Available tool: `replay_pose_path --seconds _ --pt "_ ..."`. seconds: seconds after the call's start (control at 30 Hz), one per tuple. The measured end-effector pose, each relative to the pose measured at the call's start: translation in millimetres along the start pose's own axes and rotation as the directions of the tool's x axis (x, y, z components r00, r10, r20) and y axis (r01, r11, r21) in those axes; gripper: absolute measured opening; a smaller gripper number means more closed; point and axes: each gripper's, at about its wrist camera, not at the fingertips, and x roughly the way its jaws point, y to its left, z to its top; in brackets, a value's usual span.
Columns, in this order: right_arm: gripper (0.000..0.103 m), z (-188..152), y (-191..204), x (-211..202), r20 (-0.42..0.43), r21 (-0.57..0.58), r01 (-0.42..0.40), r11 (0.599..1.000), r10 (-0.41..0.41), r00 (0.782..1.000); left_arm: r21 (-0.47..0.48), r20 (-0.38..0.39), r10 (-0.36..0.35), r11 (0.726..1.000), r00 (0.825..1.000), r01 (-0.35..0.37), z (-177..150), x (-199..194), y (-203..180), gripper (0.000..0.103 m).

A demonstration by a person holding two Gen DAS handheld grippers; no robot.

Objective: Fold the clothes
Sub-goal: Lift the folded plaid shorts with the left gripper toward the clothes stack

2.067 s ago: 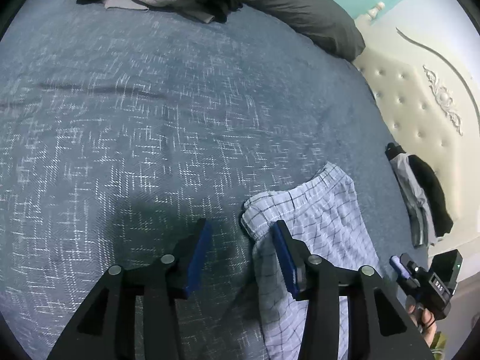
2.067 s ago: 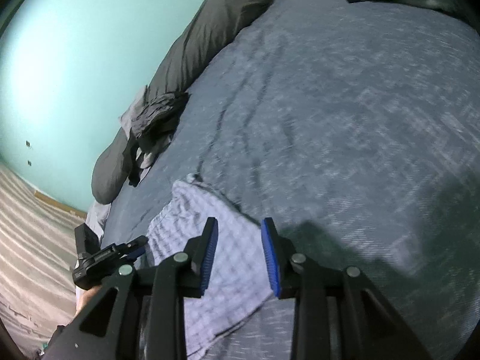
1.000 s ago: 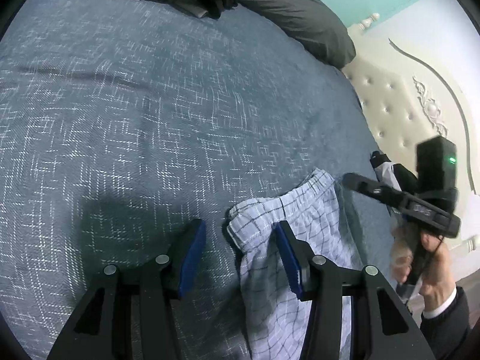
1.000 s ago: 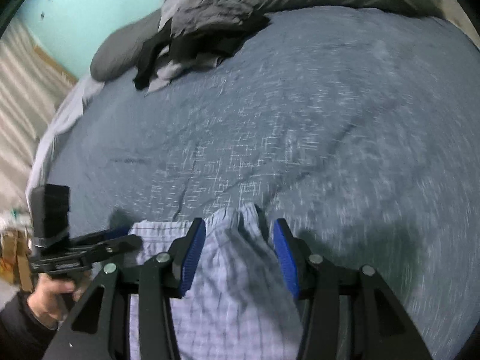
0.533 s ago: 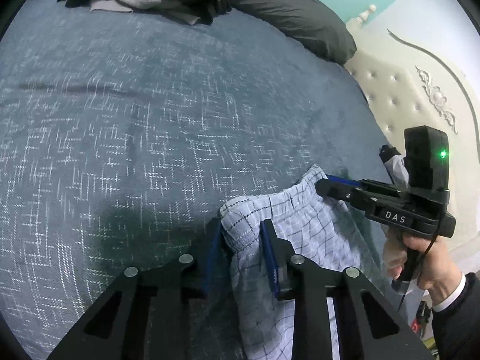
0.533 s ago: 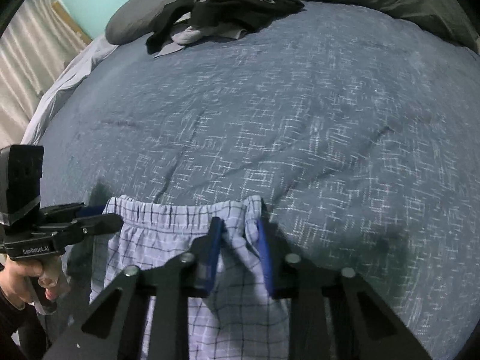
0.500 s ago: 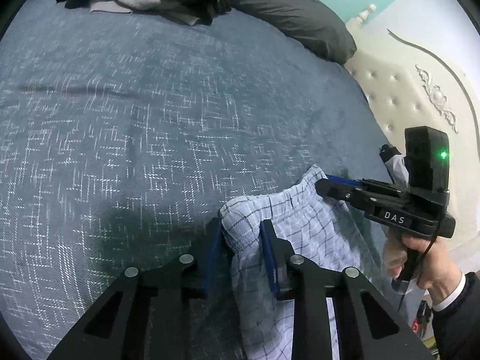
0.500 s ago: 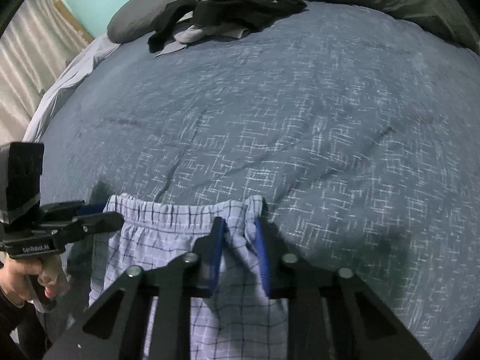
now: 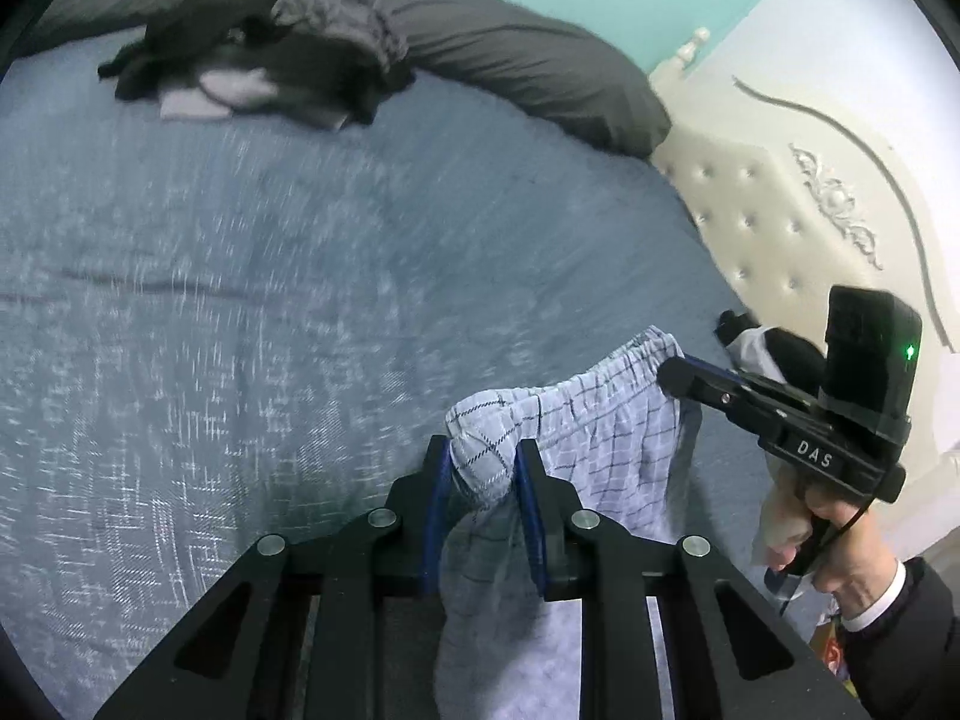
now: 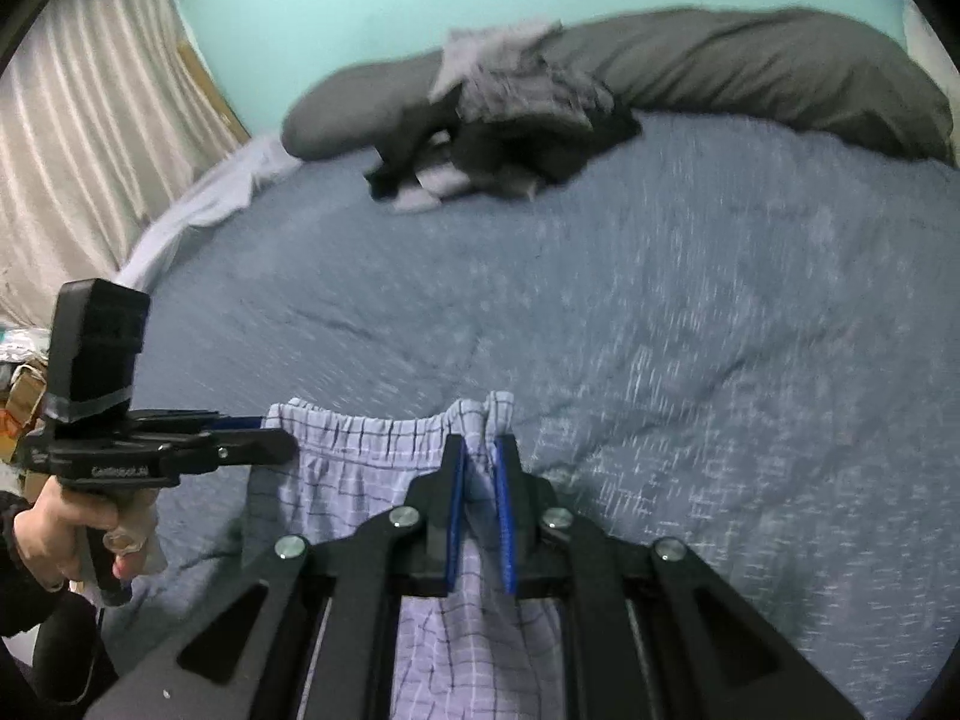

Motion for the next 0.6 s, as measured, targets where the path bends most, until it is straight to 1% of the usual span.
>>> replay_pose_path --seconds 0.13,0.23,0.4,0.6 --pt "0.009 6.9 8.2 -40.0 0.066 -0.030 -0.017 0.999 0.019 0.998 0.034 0.033 -0.004 0.999 0.999 0.003 8.5 -25.5 -27.4 0.023" --pt "0.009 11.4 15.4 -74.2 0.120 -0.051 -0.025 0.998 0.031 0.992 0.080 0.069 -0.009 0.997 0.998 0.003 16.0 -46.3 -56.5 0.023" --pt "0.009 22.4 27.4 -135.3 0.210 -0.081 -0.018 0.997 0.035 0.977 0.138 0.115 -0.022 0.990 0.993 0.006 30.3 -76.0 -100.6 0.022" --pt "0.009 35.1 34.5 -198.3 0.296 -0.097 0.015 0.995 0.014 0.955 0.209 0.170 -0.042 0.978 0.985 0.006 49.2 -108.6 -159.9 0.021"
